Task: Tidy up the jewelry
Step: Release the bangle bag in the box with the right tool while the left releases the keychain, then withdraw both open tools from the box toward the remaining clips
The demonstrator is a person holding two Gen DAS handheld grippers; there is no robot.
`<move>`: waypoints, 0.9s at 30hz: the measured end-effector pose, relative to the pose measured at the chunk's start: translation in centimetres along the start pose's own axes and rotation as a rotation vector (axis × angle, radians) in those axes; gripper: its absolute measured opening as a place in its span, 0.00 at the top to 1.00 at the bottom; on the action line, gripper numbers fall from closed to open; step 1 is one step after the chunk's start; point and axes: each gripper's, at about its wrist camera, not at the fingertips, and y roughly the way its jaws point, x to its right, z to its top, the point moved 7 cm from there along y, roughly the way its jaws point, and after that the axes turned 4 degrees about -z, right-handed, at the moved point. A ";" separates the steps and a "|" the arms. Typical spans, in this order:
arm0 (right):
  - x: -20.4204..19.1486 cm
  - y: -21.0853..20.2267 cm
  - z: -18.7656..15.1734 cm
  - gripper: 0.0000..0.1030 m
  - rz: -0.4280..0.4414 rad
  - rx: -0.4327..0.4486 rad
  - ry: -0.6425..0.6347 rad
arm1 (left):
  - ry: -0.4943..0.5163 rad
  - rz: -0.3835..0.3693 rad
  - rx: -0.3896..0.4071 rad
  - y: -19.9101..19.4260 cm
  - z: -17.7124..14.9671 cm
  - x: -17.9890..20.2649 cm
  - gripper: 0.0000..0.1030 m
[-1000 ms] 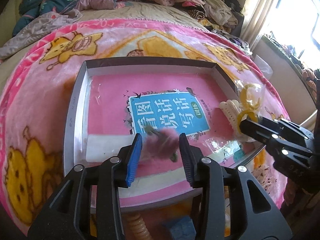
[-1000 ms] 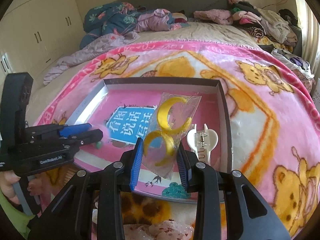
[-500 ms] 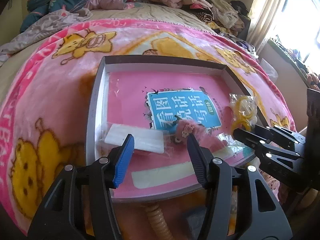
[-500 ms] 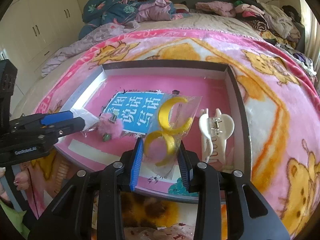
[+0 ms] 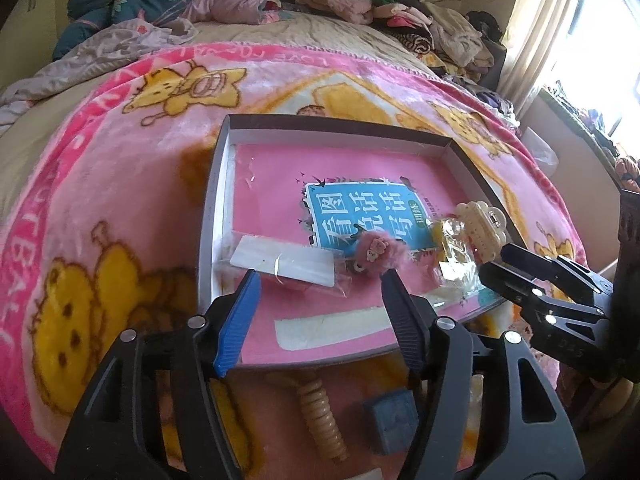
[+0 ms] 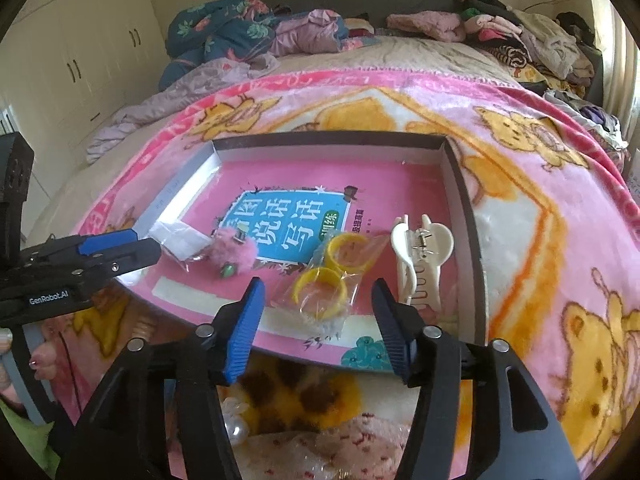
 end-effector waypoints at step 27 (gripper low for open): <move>0.2 -10.3 -2.0 0.26 -0.032 0.132 0.018 | 0.027 -0.002 0.075 -6.8 -2.4 2.2 0.22</move>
